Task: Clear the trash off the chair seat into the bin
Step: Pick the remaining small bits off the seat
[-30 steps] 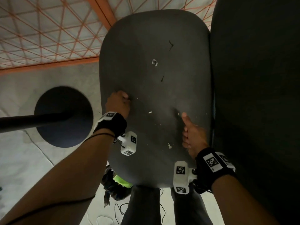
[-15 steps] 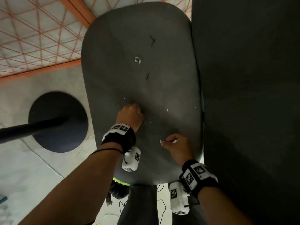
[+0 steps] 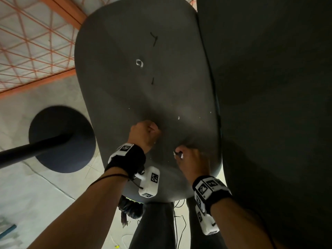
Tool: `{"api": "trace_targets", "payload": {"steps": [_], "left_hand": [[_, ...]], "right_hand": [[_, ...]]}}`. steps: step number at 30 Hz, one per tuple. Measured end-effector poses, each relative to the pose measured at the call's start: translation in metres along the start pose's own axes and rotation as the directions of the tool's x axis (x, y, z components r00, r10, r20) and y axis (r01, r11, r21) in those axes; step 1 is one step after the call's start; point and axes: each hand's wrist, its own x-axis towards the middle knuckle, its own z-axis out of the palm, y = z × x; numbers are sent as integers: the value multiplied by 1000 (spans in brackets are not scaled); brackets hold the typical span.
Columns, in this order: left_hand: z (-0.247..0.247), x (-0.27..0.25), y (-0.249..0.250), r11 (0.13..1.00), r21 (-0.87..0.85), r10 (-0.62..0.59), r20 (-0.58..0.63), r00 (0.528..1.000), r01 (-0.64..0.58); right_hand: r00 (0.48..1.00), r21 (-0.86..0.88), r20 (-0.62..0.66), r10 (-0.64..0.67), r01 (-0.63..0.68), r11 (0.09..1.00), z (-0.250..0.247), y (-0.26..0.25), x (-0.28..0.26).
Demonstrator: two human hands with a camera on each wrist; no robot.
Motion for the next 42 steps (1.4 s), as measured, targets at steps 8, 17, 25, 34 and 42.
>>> {"api": "trace_targets", "payload": {"steps": [8,17,25,34,42], "left_hand": [[20,22,61,988,52,139,84,987,-144],[36,35,64,865,388,300,110,948,-319],[38,37,68,864,401,270,142,952,-304],[4,-23,69,975,-172,162,108,981,-142],[10,-66,94,941,53,312,235,921,-333]], "right_hand": [[991,-144,30,-131,134,980,3,-4,4],[989,-133,69,-133,142,981,3,-5,5],[922,780,252,295,-374,501,-13,9,12],[931,957,288,225,-286,-41,-45,11,34],[933,875,356,-45,-350,-334,-62,-1,36]]}}
